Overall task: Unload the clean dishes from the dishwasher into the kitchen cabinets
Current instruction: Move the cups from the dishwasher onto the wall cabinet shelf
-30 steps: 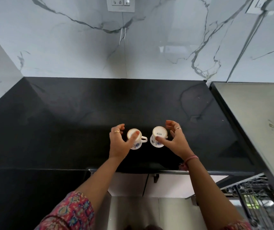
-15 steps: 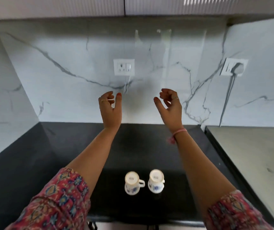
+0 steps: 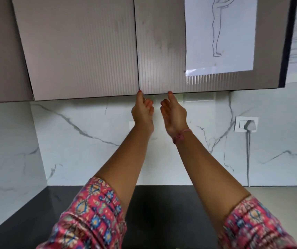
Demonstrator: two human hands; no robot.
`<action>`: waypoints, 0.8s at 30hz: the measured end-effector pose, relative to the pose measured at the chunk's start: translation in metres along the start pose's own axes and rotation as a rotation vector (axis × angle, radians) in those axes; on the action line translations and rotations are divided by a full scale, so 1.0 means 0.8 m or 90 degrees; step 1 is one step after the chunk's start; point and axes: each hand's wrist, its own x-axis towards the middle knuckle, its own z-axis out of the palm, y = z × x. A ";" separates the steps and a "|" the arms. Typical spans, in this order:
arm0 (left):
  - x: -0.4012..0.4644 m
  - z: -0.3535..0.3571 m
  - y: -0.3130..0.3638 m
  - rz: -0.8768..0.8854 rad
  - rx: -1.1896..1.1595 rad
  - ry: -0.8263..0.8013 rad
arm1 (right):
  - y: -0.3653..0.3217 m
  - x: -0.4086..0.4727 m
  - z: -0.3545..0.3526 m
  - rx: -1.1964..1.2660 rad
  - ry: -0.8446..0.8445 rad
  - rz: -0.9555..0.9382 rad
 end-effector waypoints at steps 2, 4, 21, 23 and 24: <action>0.004 0.011 0.003 -0.024 -0.045 -0.012 | -0.011 0.006 0.014 0.037 -0.024 0.041; 0.005 0.019 0.006 -0.034 -0.087 -0.025 | -0.018 0.013 0.027 0.083 -0.047 0.073; -0.064 0.003 0.040 0.001 -0.052 -0.125 | -0.041 -0.069 0.029 0.139 -0.021 0.016; -0.087 0.004 0.044 0.018 -0.044 -0.141 | -0.053 -0.092 0.028 0.160 -0.005 0.002; -0.100 0.007 0.045 0.022 -0.044 -0.149 | -0.061 -0.104 0.027 0.169 0.005 -0.006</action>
